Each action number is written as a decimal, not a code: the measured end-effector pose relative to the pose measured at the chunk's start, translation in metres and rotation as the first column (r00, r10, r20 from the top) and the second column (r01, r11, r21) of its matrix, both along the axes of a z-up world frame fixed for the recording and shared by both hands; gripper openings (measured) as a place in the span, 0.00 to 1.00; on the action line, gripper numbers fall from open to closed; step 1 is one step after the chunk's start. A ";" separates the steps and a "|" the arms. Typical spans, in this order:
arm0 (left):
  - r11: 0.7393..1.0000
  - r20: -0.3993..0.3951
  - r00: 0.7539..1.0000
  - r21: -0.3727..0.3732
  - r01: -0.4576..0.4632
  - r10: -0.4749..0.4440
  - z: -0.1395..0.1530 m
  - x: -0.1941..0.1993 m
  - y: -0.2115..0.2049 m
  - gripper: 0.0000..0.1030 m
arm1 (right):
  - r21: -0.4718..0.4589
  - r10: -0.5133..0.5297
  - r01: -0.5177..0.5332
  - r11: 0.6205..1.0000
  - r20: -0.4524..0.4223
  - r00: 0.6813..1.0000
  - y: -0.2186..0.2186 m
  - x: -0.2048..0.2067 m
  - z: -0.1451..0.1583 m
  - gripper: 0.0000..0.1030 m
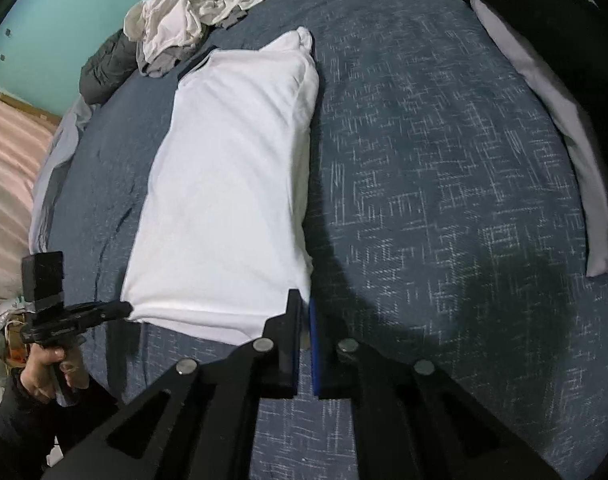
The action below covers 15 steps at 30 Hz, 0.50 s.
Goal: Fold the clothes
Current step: 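Grasp the end of the white polo strip with the right gripper while the left gripper grasps it too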
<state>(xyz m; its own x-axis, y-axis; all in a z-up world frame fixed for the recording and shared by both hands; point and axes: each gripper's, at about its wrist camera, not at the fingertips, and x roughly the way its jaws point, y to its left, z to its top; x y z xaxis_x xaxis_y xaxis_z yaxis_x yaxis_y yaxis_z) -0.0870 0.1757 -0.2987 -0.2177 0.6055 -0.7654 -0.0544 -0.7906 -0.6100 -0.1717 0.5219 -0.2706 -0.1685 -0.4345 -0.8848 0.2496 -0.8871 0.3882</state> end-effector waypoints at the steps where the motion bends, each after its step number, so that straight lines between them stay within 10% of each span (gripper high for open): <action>1: 1.000 0.001 1.000 0.000 0.000 0.000 0.000 0.001 0.000 0.03 | 0.000 0.000 0.000 1.000 0.001 1.000 -0.001 0.000 -0.001 0.03; 9: 1.000 0.034 0.999 -0.025 -0.008 0.009 -0.006 -0.003 0.006 0.06 | -0.013 -0.021 0.022 1.000 0.033 0.999 0.001 -0.001 -0.007 0.05; 13: 0.999 0.030 0.999 -0.026 -0.036 0.037 -0.008 -0.005 0.003 0.37 | 0.002 -0.059 0.059 0.998 0.052 0.997 0.003 -0.006 -0.009 0.56; 15: 0.999 0.031 0.999 -0.022 -0.042 0.042 -0.009 -0.007 0.004 0.39 | -0.030 -0.070 0.072 0.997 0.050 0.996 0.005 -0.008 -0.008 0.56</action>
<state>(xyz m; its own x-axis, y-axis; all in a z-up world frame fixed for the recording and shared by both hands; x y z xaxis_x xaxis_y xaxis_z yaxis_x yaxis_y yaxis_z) -0.0939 0.1799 -0.3074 -0.2184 0.5796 -0.7851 -0.0020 -0.8048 -0.5935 -0.1802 0.5266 -0.2787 -0.1564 -0.4507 -0.8789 0.1664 -0.8891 0.4263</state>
